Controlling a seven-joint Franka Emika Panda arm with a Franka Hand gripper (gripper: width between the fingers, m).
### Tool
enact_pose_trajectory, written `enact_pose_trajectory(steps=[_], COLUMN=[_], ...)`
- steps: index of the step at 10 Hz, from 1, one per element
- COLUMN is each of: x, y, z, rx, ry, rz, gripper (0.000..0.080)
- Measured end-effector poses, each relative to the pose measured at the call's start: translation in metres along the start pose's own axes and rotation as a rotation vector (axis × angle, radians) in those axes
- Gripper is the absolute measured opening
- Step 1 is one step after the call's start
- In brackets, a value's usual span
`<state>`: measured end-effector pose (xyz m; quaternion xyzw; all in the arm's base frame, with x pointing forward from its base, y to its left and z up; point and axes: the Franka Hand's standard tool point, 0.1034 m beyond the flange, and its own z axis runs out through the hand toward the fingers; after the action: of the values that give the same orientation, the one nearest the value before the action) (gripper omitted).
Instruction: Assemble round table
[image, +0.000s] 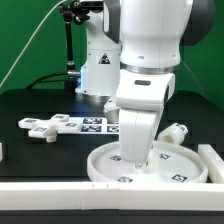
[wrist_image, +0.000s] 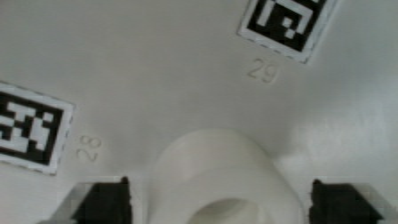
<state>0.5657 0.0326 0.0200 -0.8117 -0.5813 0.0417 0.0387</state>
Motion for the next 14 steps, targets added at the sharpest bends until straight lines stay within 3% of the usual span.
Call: enact_pose_trajectory(steps=[1, 2, 4, 6, 8, 12, 14], x=[-0.001, -0.003, -0.002, -0.008, -0.009, -0.009, -0.012], y=[-0.001, -0.004, -0.009, -0.008, -0.015, -0.015, -0.018], z=[-0.002, -0.013, -0.040, -0.066, -0.068, -0.066, -0.064], rx=[0.002, -0.001, -0.014, -0.044, -0.045, -0.043, -0.051], ry=[-0.002, -0.005, -0.008, 0.000, 0.000, 0.000, 0.014], rz=[0.001, 0.005, 0.055, 0.165, 0.212, 0.227, 0.457], gripper=[0.0609, 0.0637, 0.0646, 0.0649, 0.0649, 0.0649, 0.0649])
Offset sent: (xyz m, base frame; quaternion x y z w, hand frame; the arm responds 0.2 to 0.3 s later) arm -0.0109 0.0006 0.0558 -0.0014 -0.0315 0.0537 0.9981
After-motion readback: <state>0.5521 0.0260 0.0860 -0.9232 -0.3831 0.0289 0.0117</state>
